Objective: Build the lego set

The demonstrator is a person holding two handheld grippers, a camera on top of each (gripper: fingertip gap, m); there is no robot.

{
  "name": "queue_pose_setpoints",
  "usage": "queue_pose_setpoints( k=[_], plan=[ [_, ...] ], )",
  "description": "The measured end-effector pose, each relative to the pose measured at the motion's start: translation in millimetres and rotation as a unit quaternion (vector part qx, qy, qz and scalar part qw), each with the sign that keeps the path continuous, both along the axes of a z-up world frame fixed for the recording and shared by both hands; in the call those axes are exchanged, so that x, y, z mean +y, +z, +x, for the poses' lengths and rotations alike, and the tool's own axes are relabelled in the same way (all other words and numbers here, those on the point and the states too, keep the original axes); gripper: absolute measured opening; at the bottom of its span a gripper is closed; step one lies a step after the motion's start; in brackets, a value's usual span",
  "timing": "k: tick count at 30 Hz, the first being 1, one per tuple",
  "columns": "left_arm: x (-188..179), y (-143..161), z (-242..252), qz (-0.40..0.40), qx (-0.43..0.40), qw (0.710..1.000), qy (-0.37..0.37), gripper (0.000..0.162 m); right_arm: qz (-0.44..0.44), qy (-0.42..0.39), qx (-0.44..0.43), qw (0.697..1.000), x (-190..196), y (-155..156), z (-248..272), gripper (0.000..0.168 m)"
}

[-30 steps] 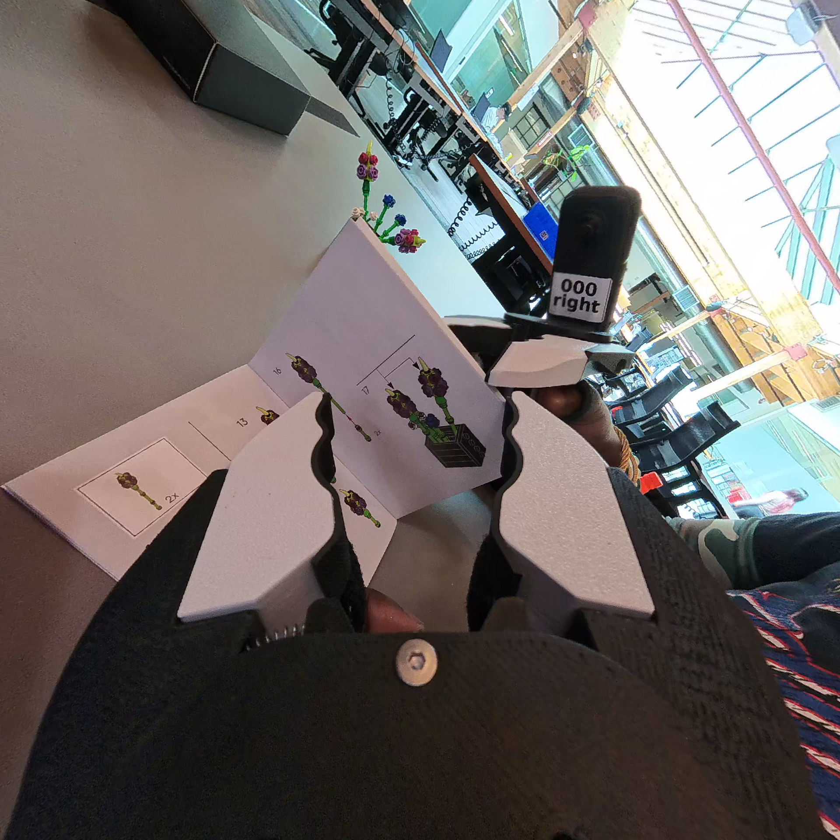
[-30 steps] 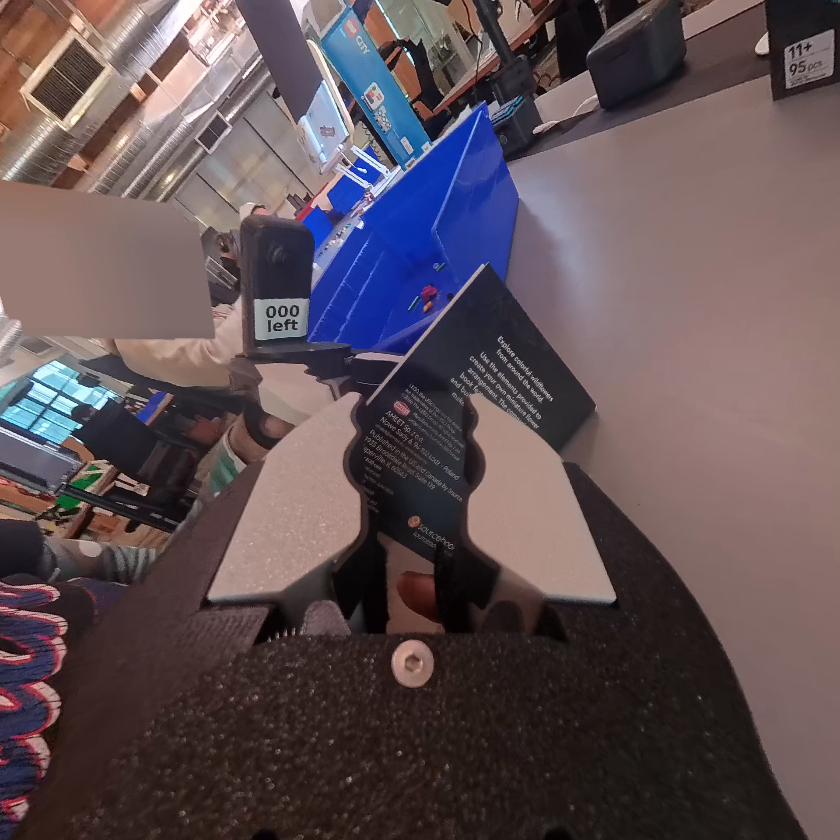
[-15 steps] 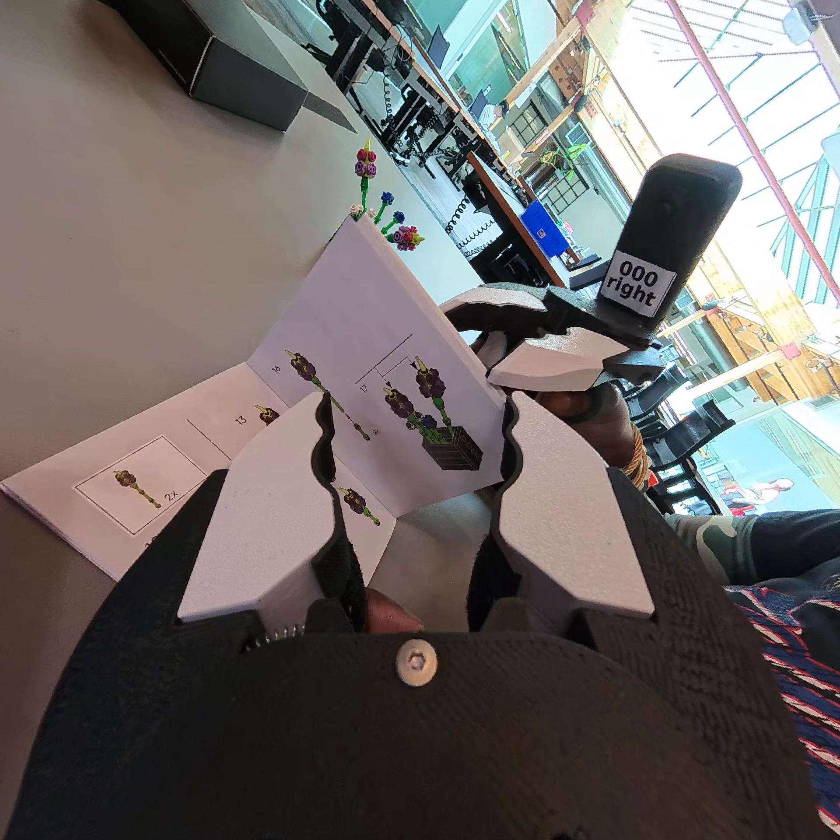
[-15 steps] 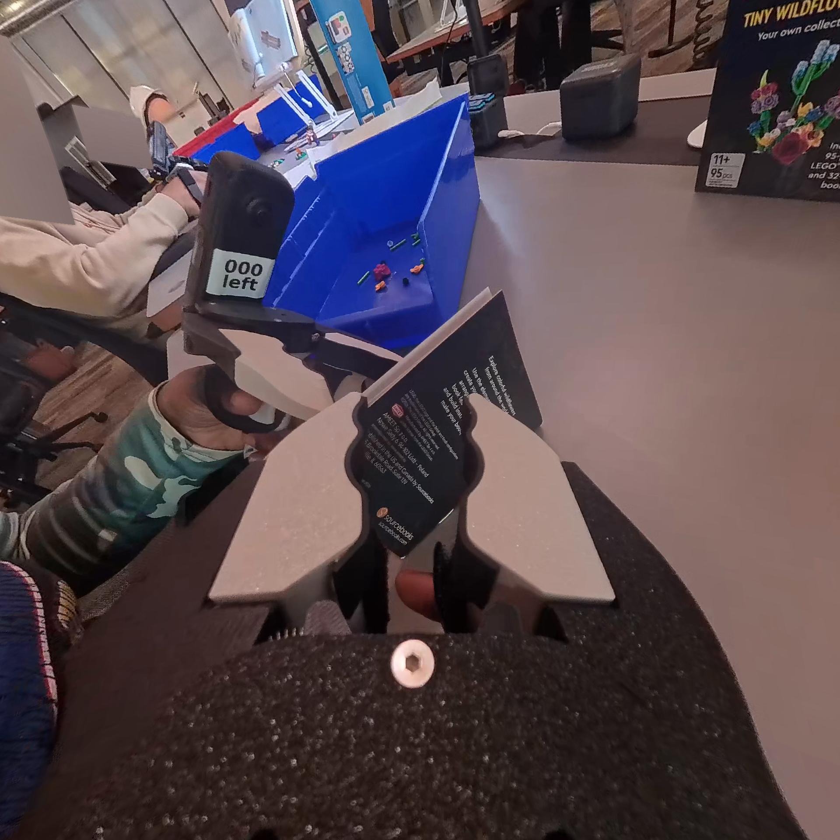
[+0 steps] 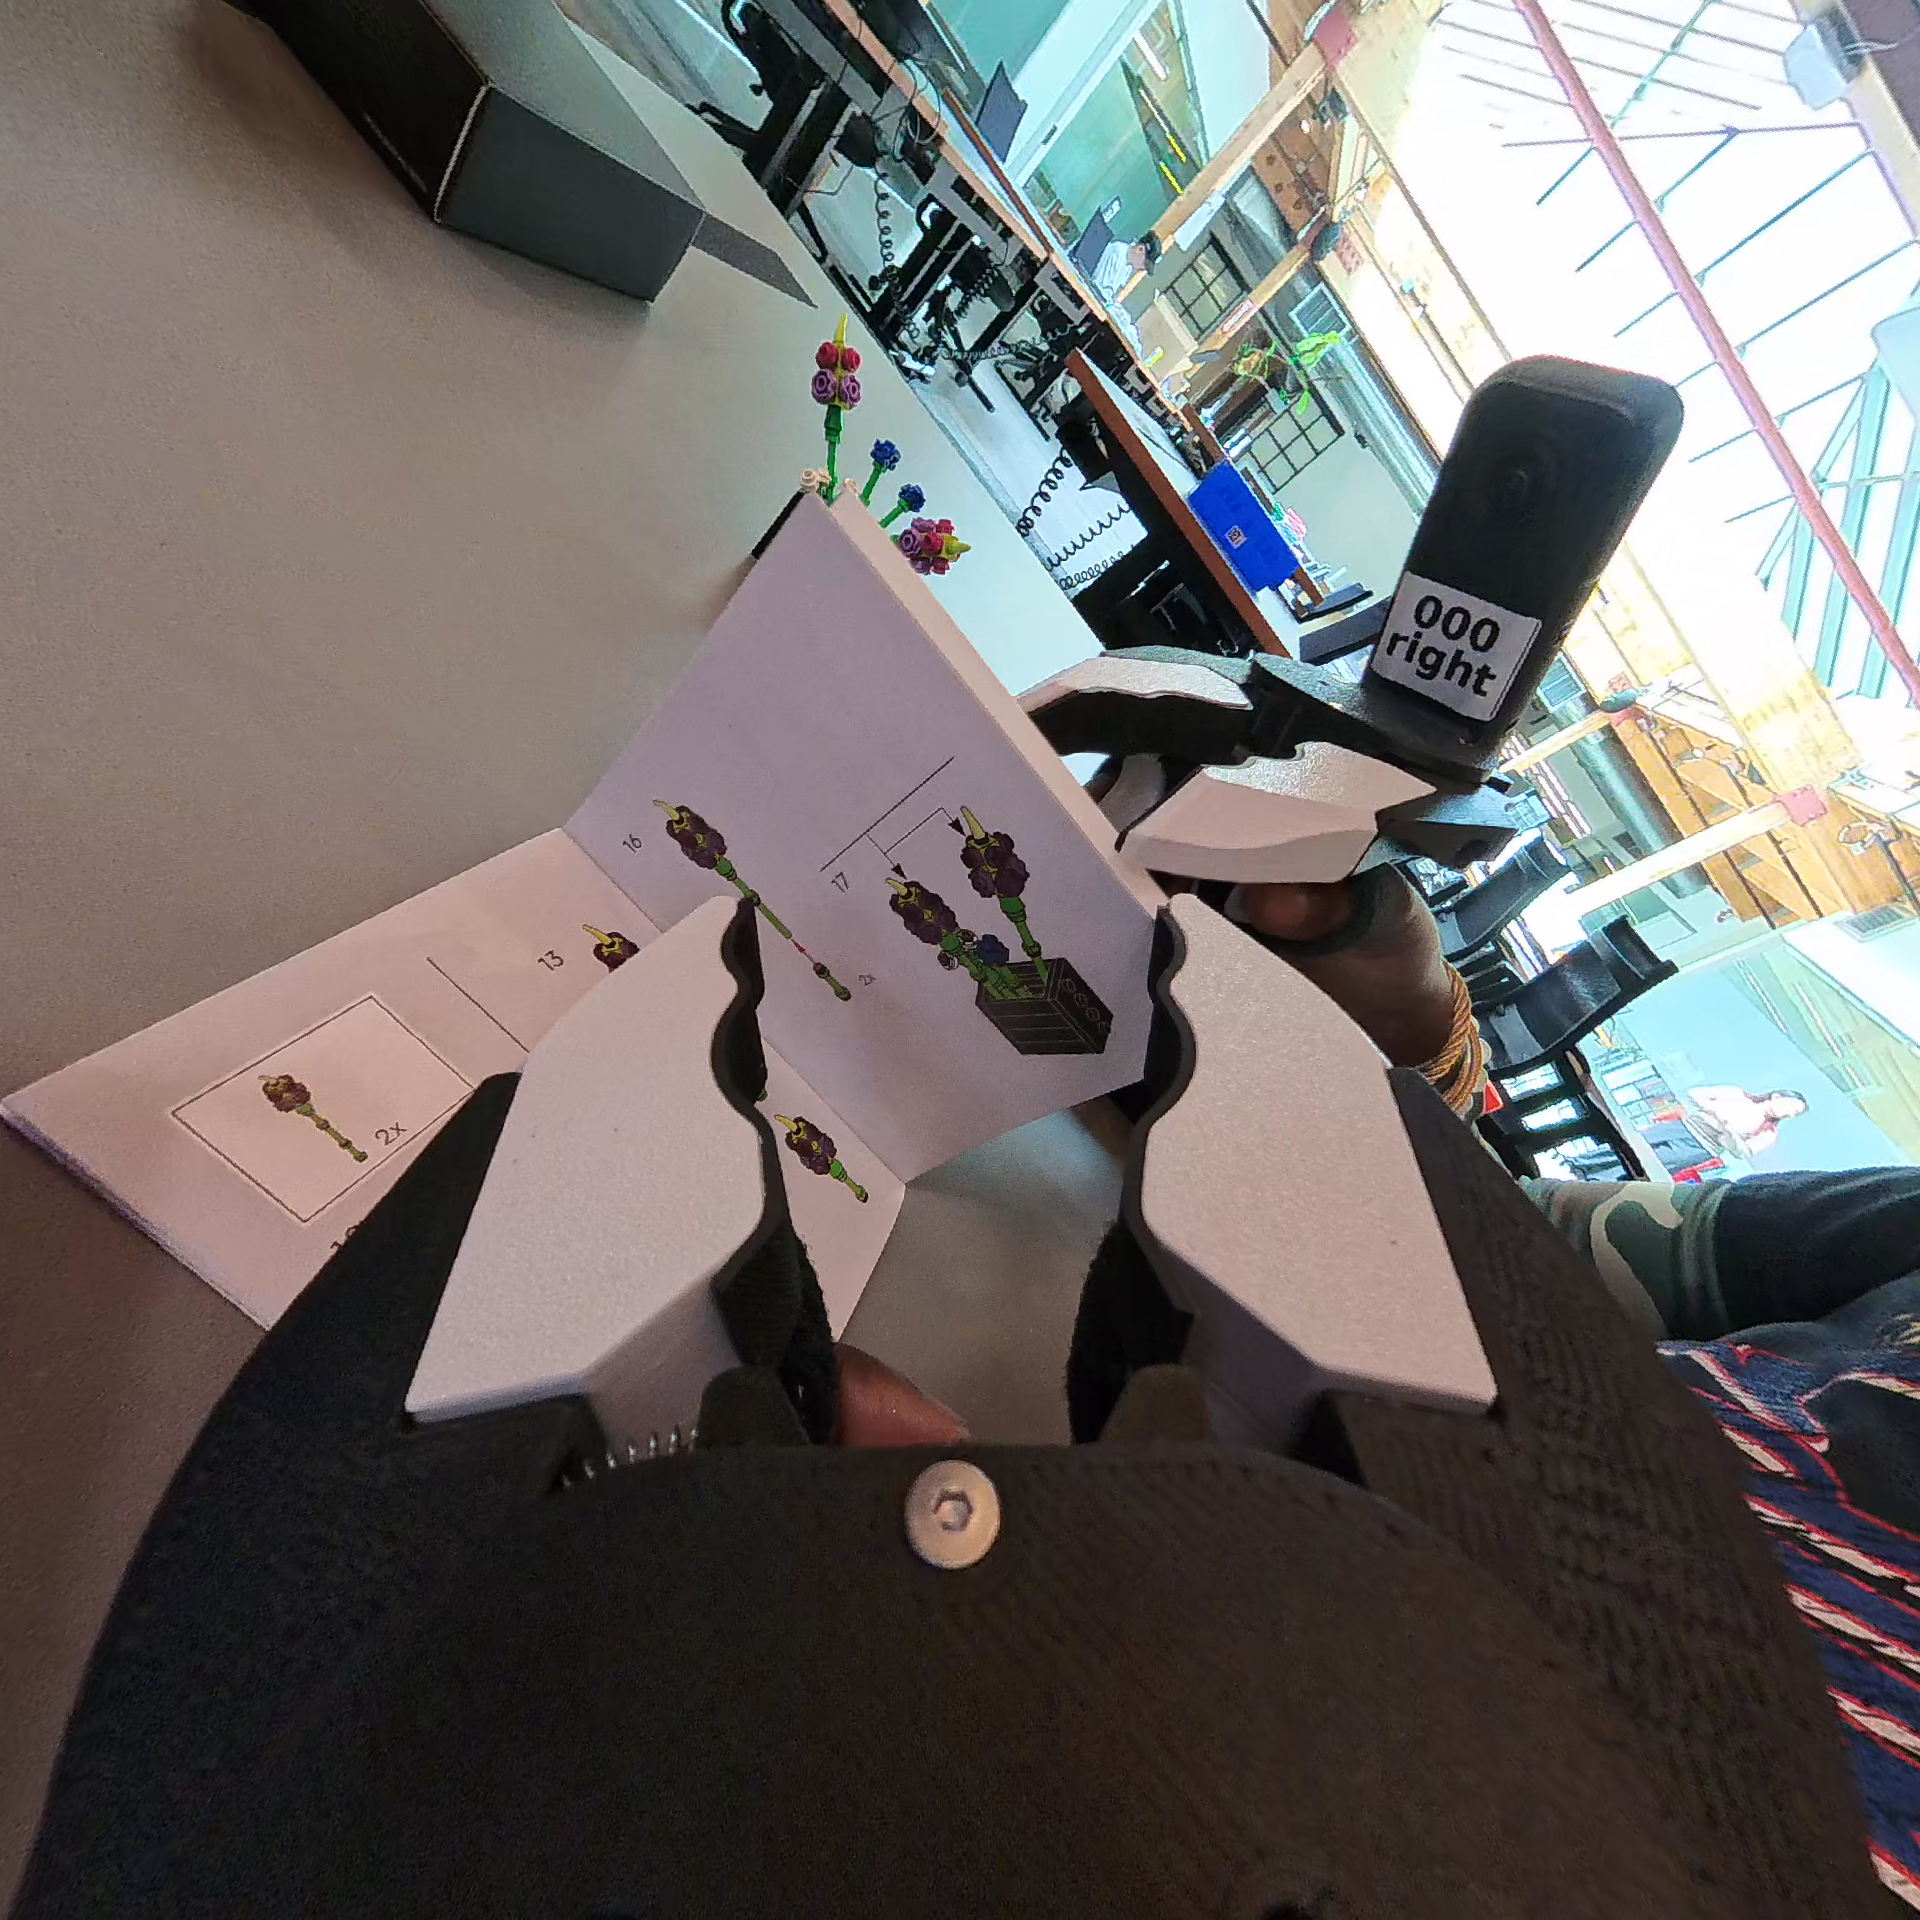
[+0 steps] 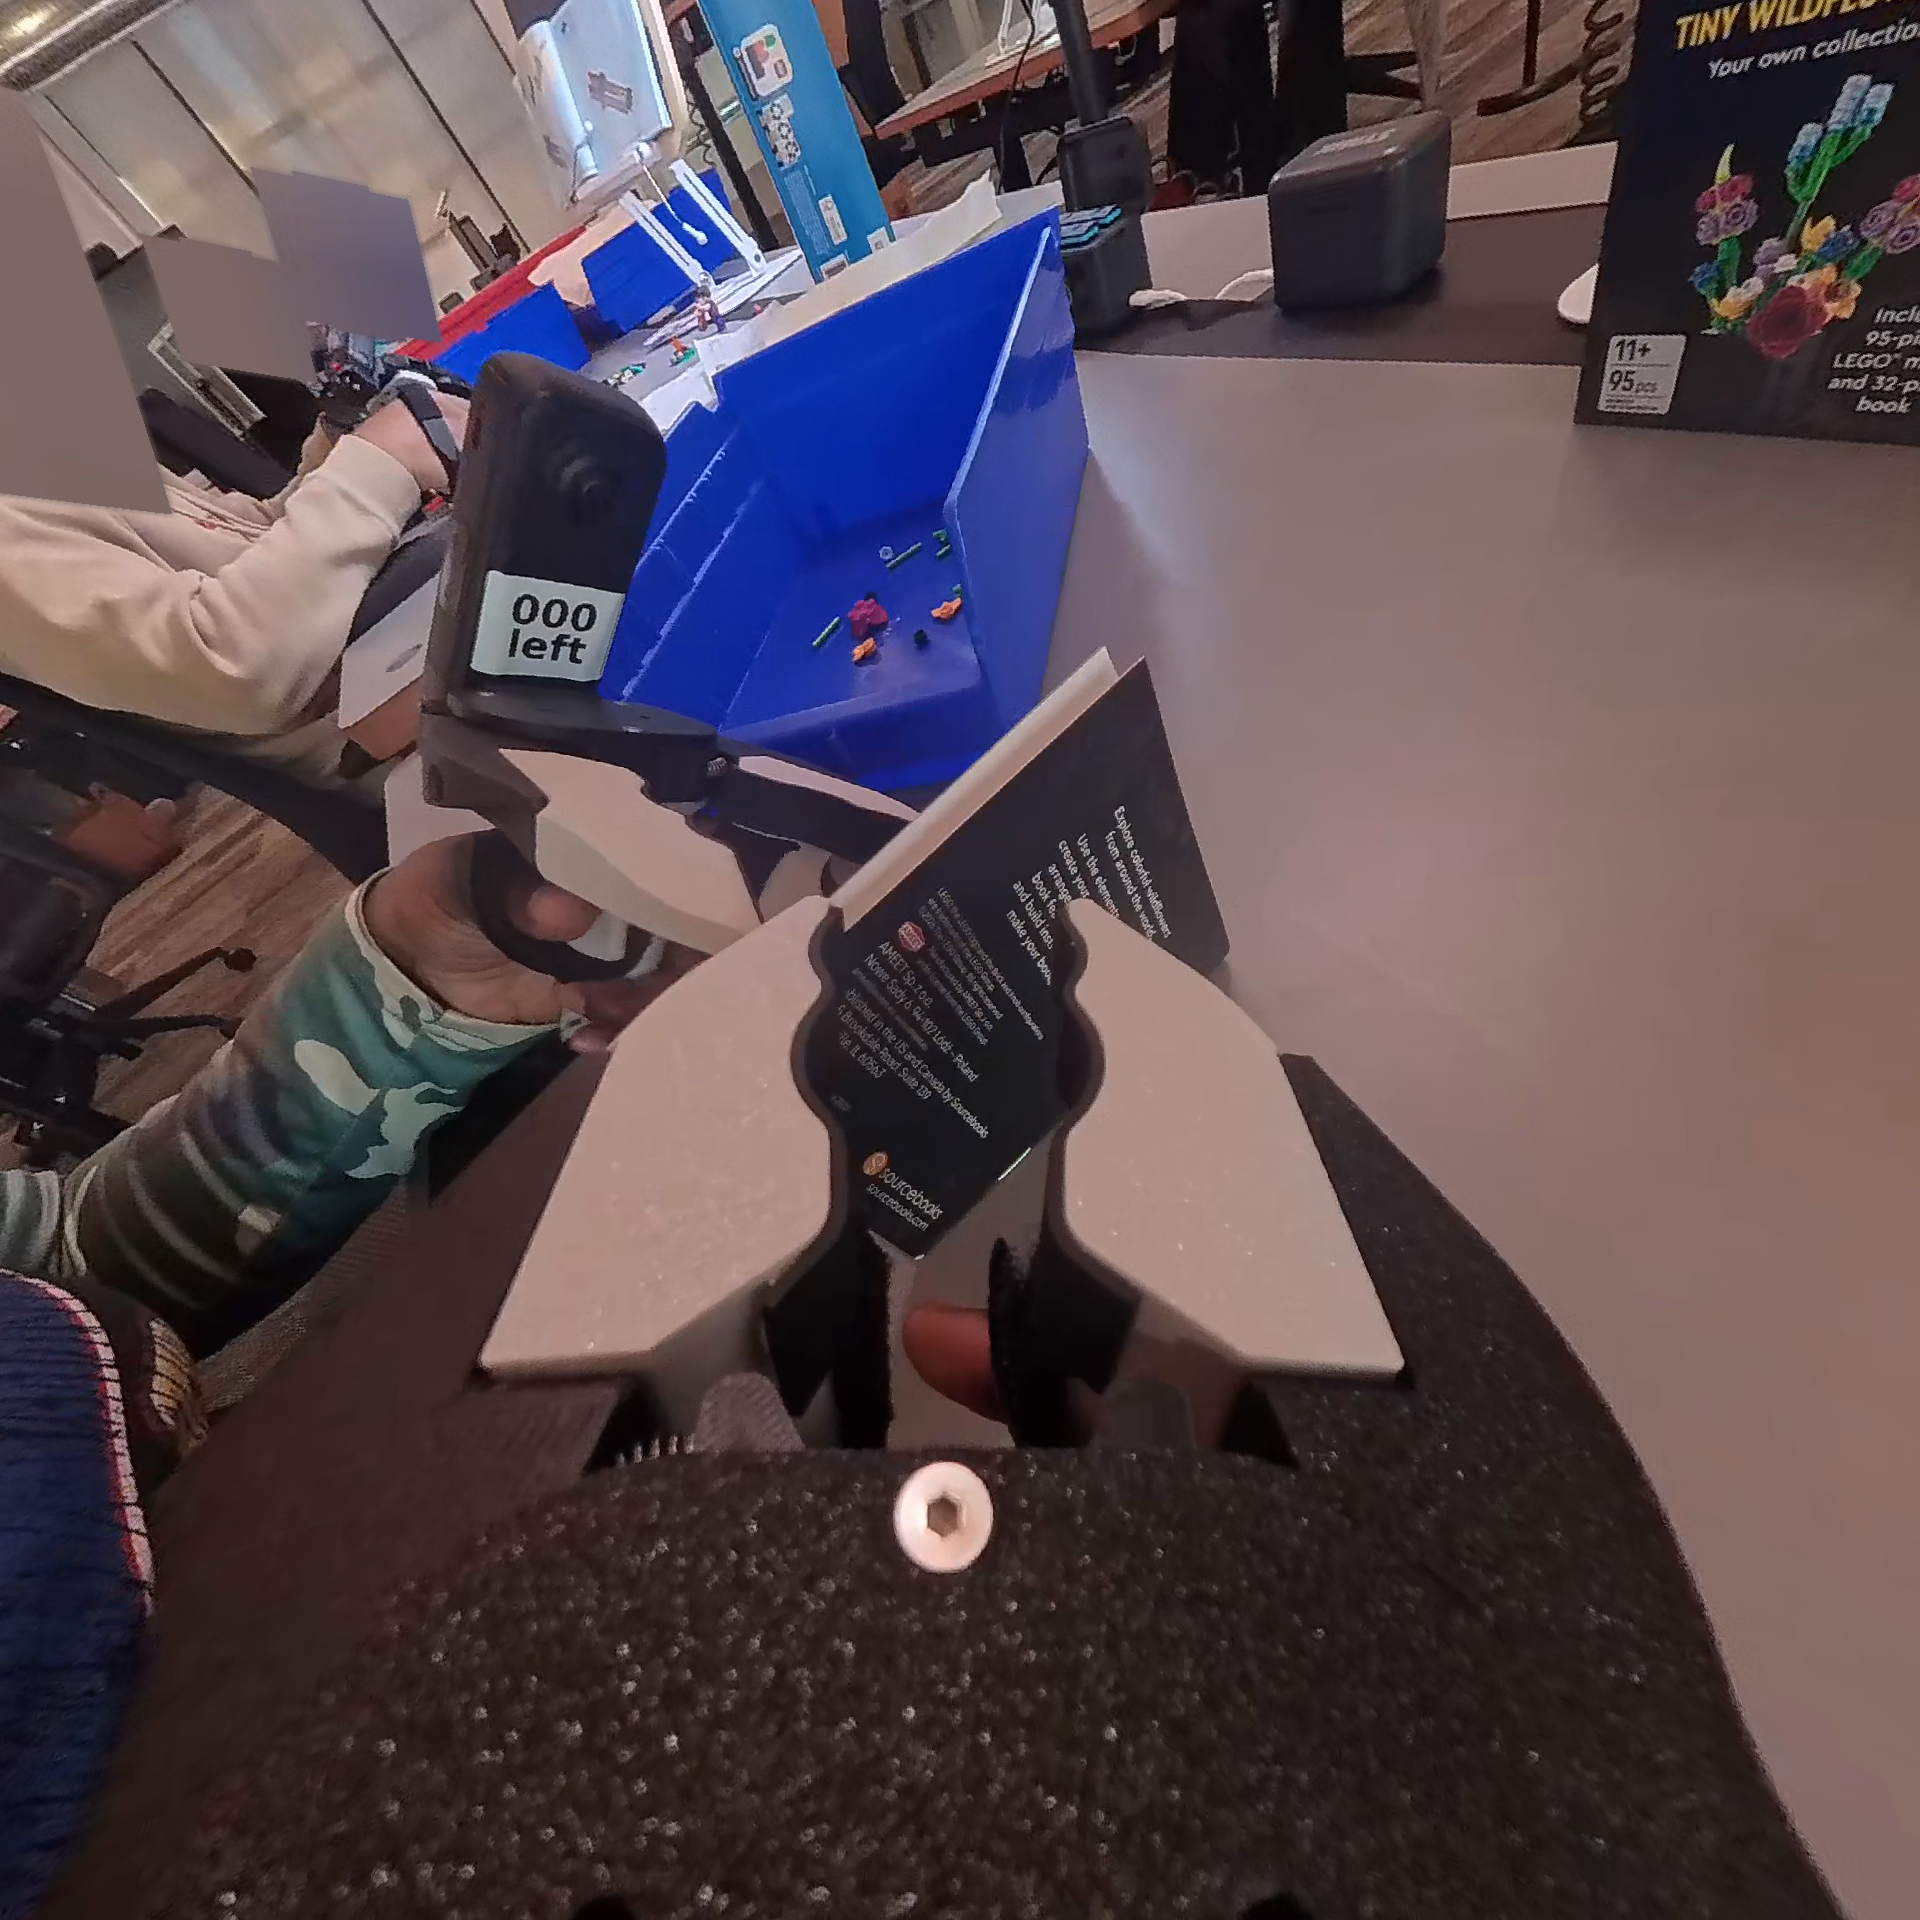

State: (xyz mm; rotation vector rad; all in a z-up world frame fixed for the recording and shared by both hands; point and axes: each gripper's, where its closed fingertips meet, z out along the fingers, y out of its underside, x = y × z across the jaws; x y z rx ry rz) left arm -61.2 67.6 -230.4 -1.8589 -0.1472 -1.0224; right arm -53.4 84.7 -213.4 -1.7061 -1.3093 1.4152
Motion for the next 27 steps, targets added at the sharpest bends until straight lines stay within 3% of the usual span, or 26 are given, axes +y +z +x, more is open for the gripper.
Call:
queue_pose_setpoints(
  k=[27],
  plan=[
    [-0.5, -0.1, 0.8, 0.000, -0.002, 1.000, -0.002, 0.072, -0.026, 0.011, 0.006, 1.000, -6.1, -0.8, -5.7, 0.037]
  ],
)
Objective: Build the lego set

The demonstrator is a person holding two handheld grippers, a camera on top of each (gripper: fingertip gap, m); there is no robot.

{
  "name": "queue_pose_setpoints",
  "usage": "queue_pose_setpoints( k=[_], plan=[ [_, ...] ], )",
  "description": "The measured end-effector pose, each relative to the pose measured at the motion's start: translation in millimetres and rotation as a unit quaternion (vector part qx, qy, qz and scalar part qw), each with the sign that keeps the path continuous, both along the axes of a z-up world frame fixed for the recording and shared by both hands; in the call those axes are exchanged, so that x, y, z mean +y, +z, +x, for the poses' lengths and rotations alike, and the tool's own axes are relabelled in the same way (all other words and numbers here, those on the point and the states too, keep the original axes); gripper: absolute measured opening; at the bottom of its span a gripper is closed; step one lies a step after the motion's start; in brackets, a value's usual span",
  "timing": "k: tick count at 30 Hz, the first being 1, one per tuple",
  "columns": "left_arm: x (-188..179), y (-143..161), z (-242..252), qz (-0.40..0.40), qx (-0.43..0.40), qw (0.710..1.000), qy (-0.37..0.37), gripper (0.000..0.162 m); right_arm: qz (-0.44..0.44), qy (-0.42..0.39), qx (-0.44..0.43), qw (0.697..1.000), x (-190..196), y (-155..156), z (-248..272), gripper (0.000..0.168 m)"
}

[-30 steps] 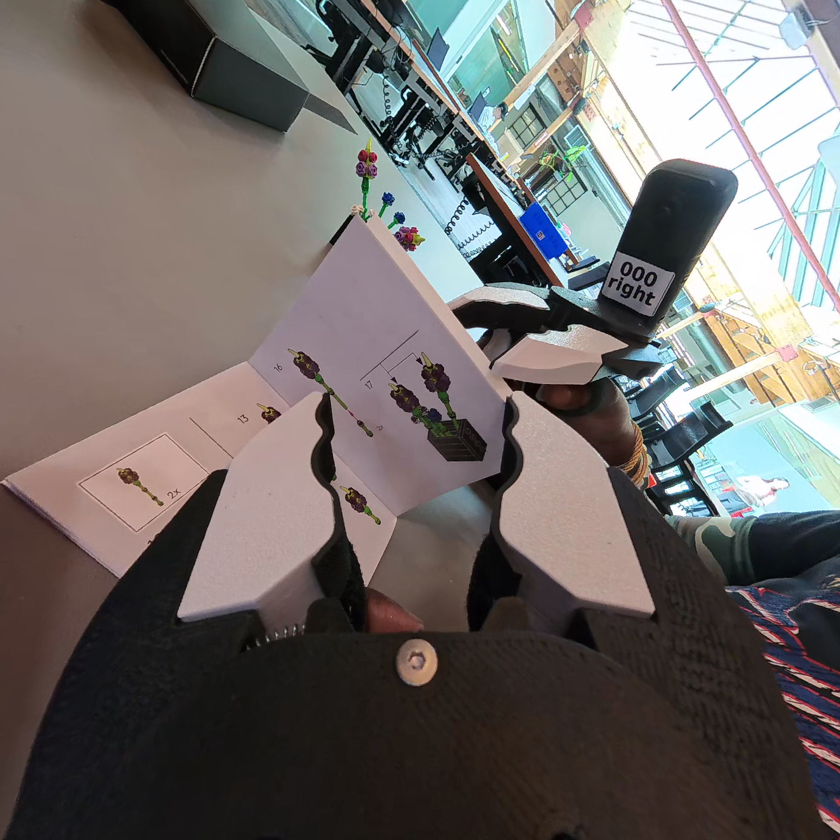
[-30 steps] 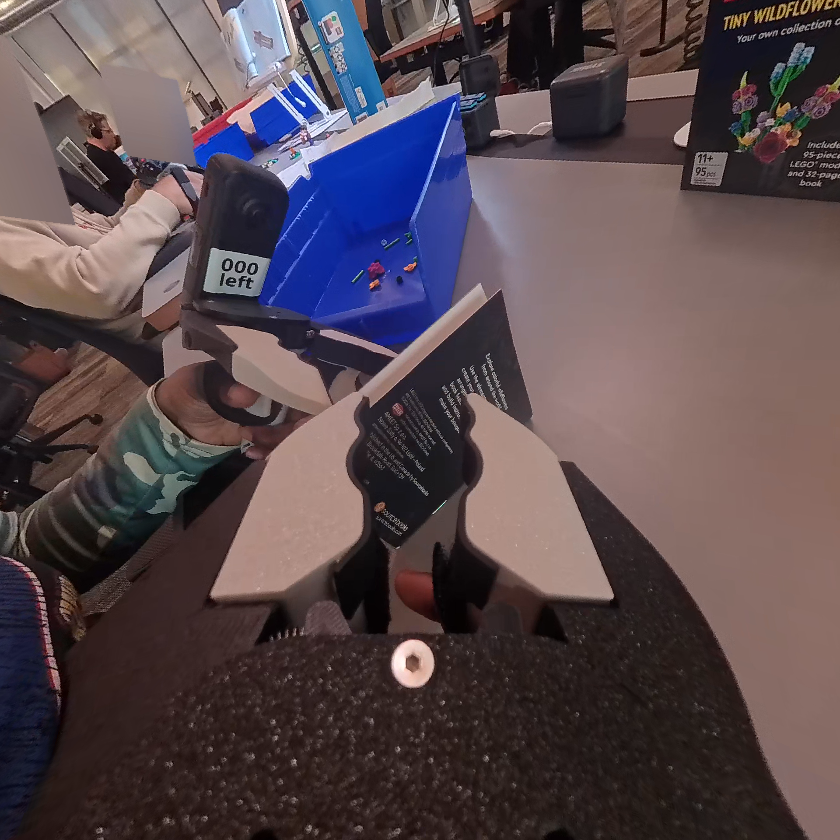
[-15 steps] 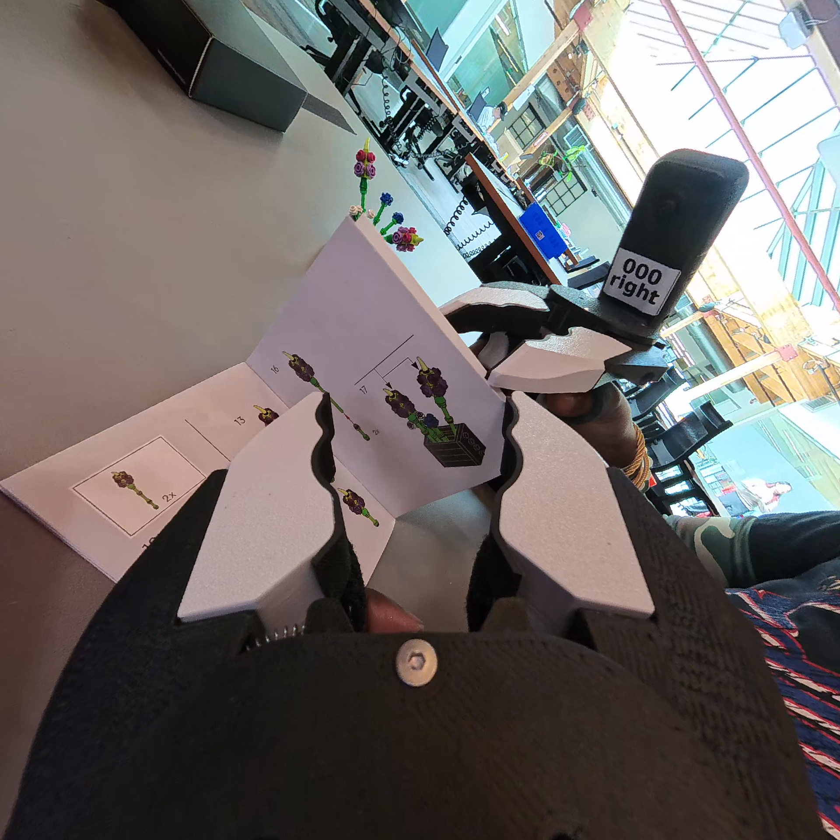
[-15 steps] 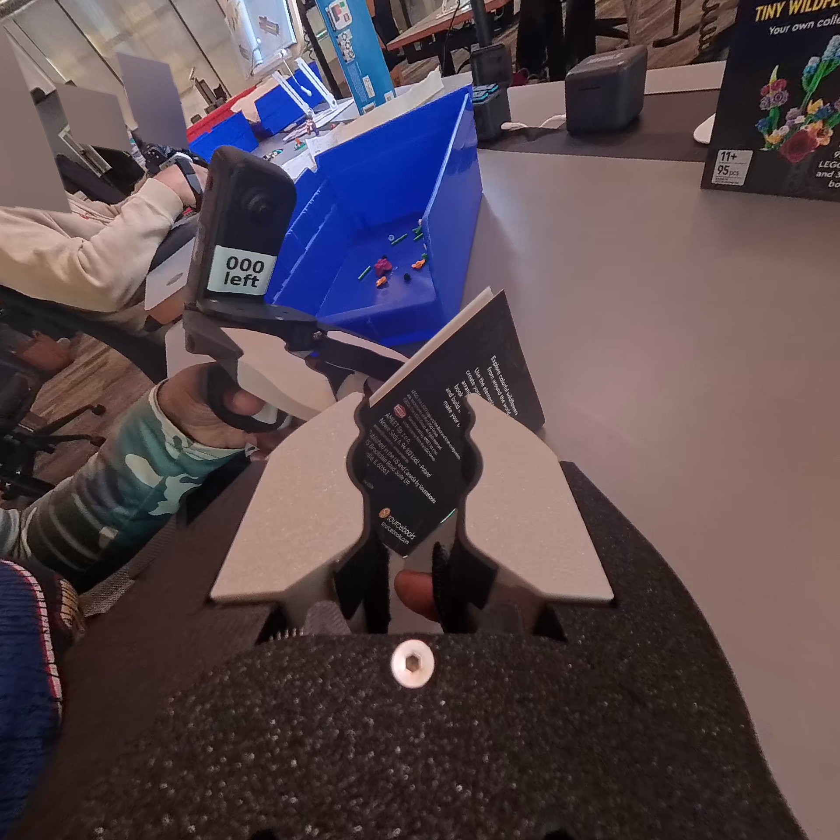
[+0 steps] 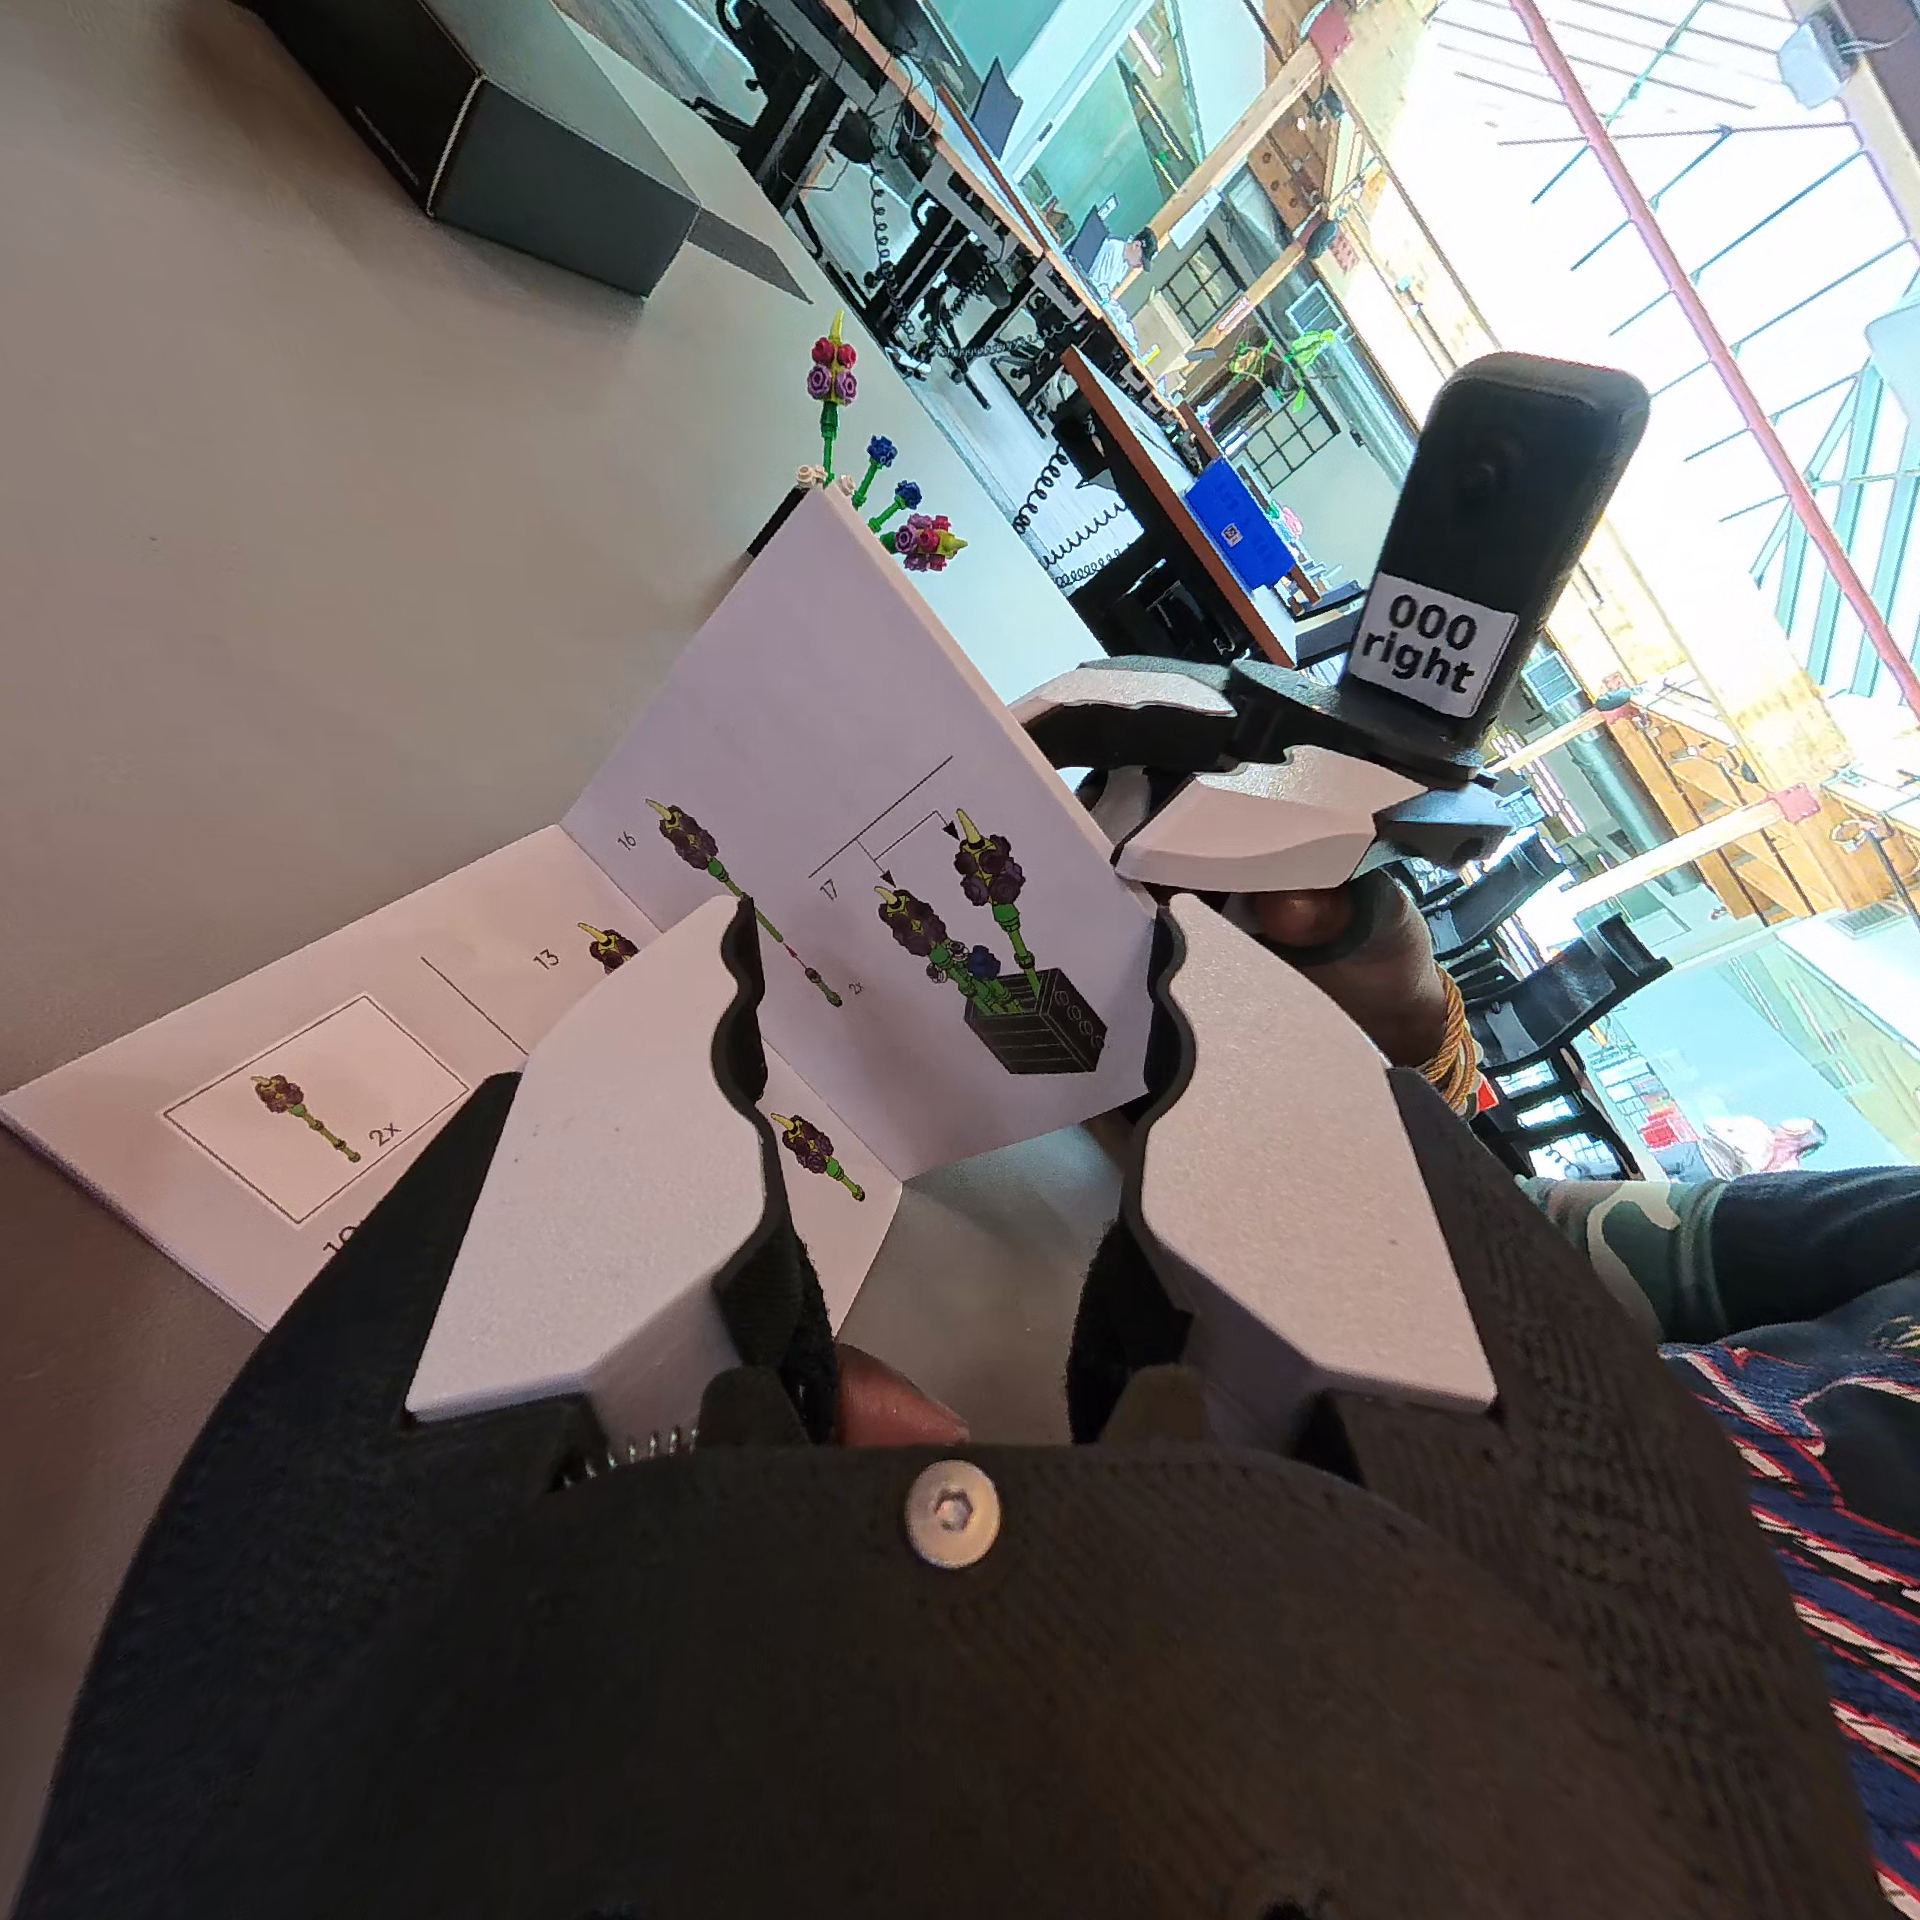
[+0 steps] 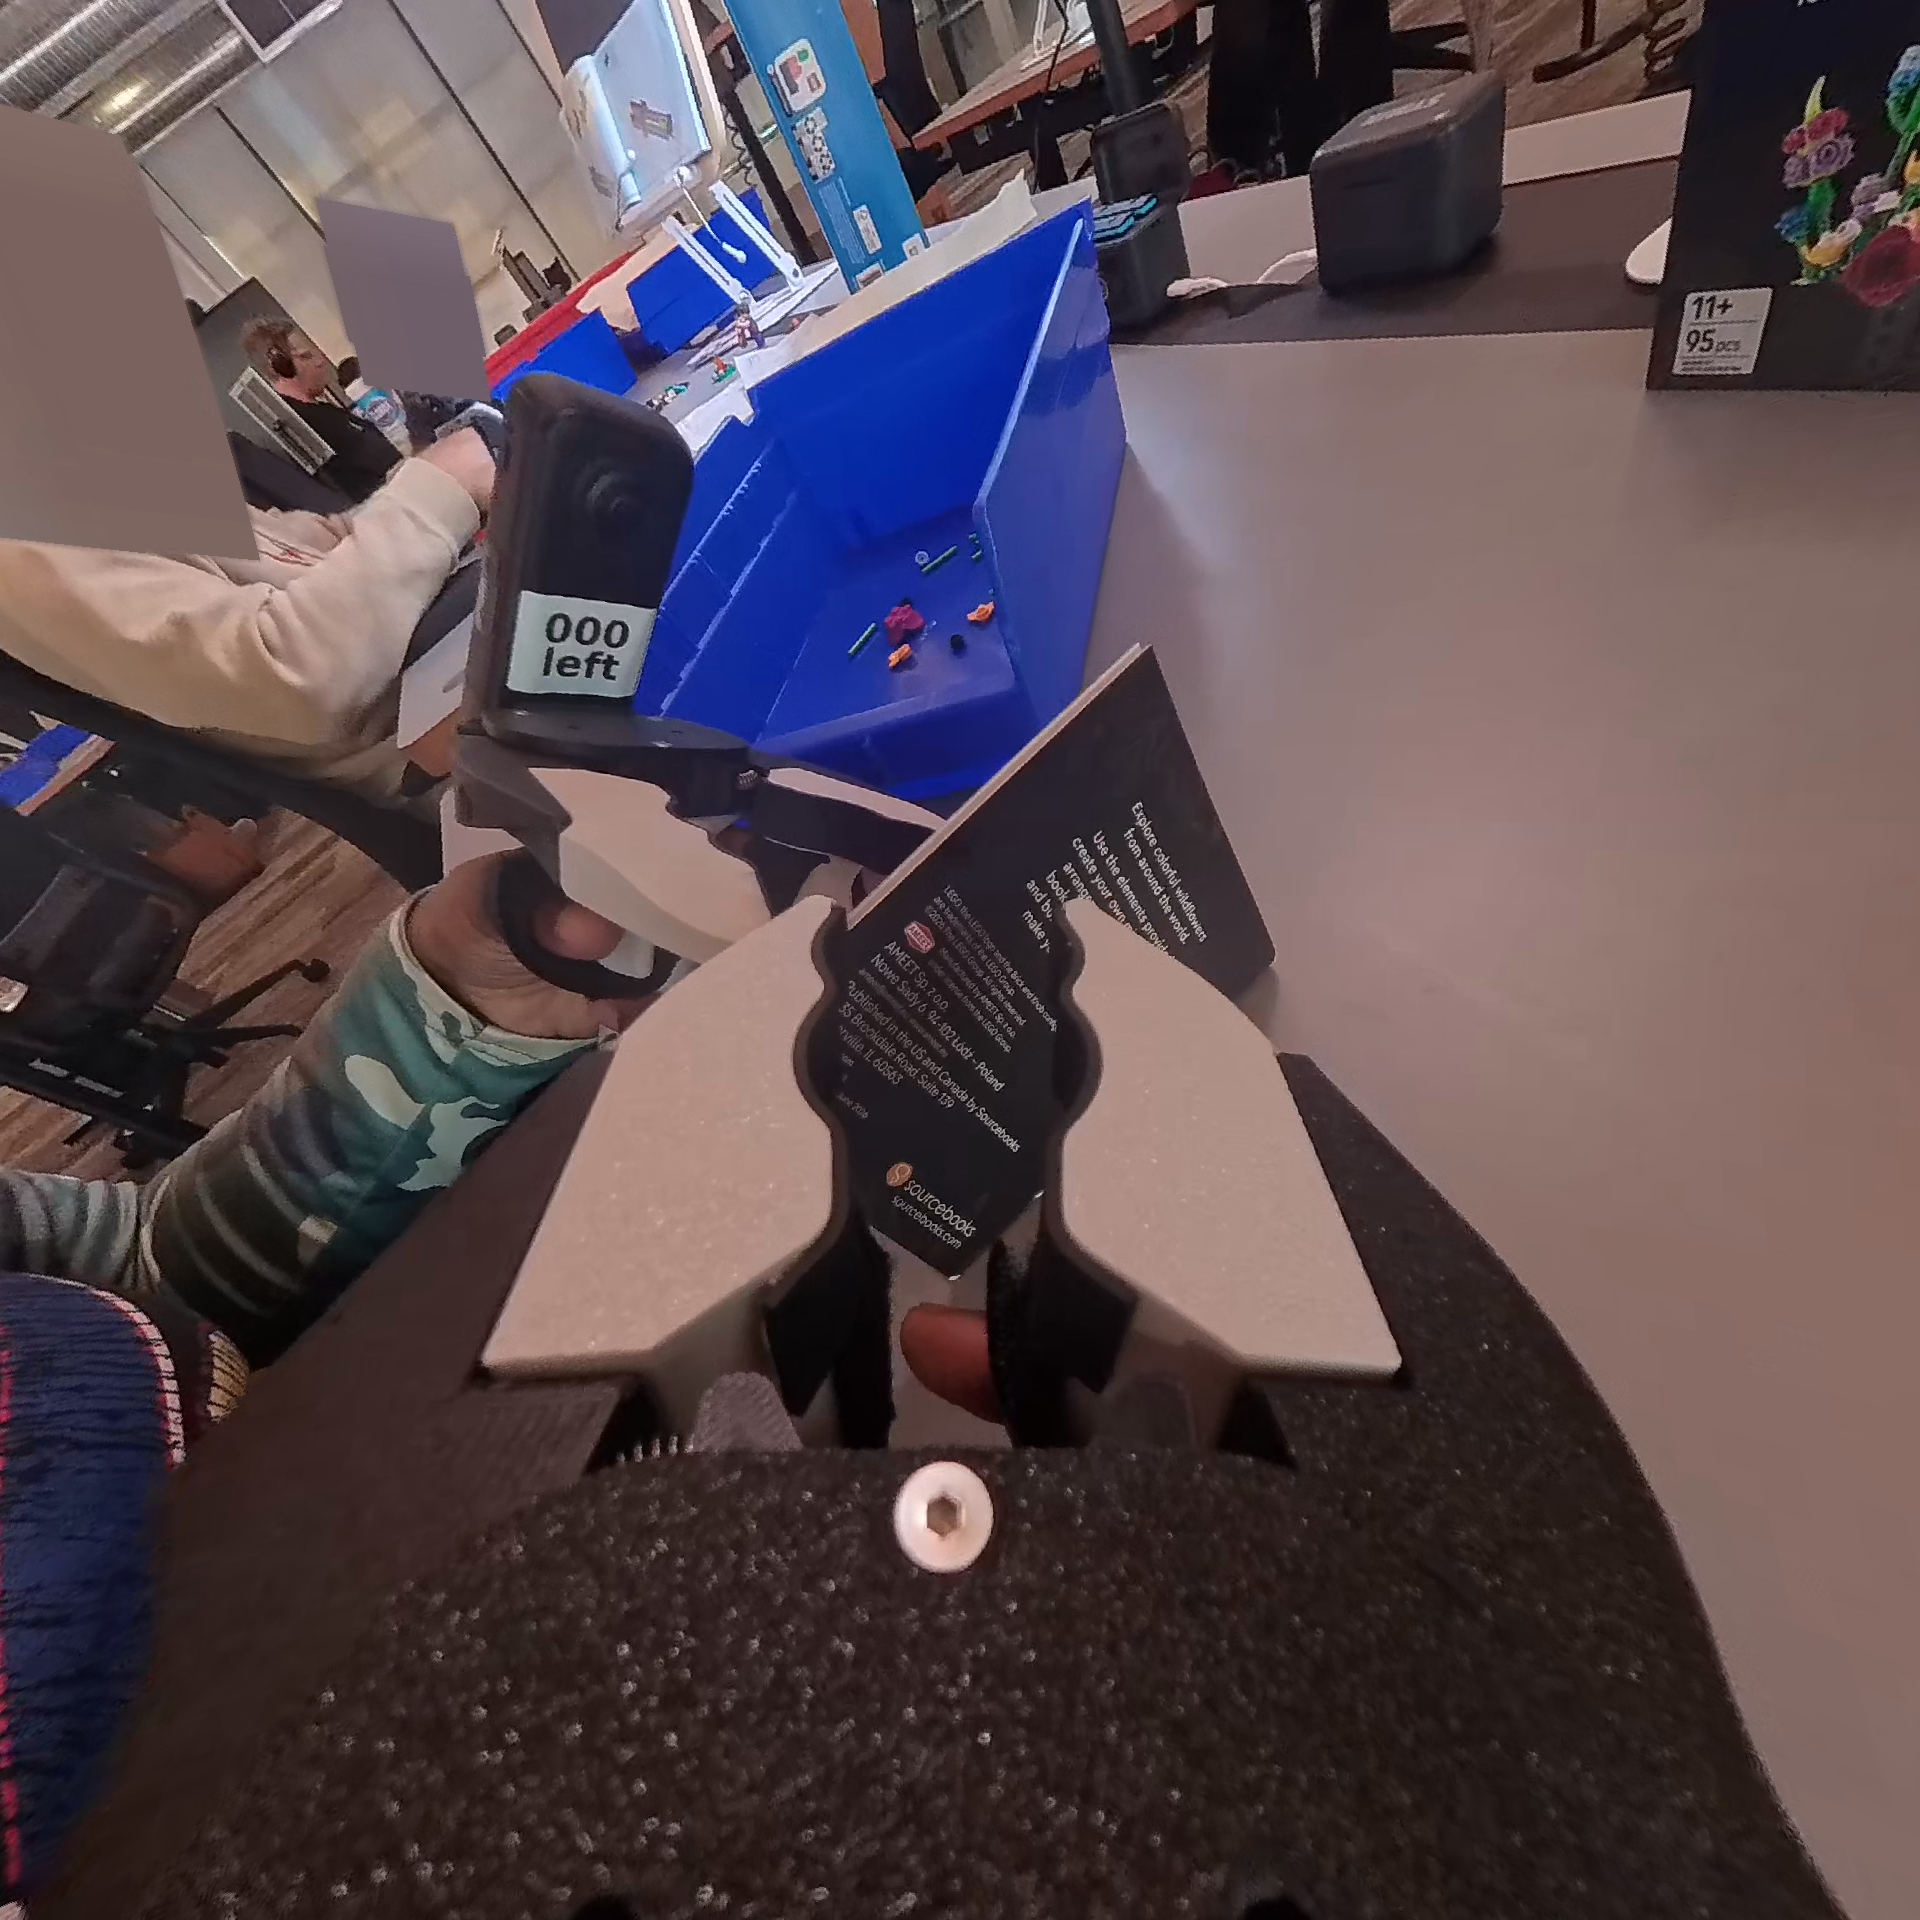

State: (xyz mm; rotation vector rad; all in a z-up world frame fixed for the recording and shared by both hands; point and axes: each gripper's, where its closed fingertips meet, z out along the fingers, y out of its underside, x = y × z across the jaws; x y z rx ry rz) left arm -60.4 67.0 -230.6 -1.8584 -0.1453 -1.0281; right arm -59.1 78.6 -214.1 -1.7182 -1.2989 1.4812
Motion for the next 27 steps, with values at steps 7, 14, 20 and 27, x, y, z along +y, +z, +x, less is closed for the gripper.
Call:
queue_pose_setpoints(
  k=[7, 14, 20, 27],
  plan=[
    [-0.3, 0.3, -0.3, 0.001, -0.002, 1.000, 0.000, 0.072, 0.037, -0.002, -0.009, 0.999, 1.1, 1.1, 0.4, 0.037],
    [-0.9, 0.6, -2.1, 0.001, -0.004, 1.000, 0.003, 0.071, 0.043, -0.002, -0.010, 0.999, 1.8, 1.4, 1.6, 0.036],
    [-3.1, -0.9, -7.0, -0.003, 0.004, 1.000, 0.012, 0.071, 0.048, -0.010, -0.013, 0.999, 7.1, 1.7, 7.8, 0.036],
    [-3.8, -1.8, -8.1, -0.004, 0.007, 1.000, 0.015, 0.071, 0.051, -0.019, -0.015, 0.998, 12.4, 1.5, 14.4, 0.035]
  ],
)
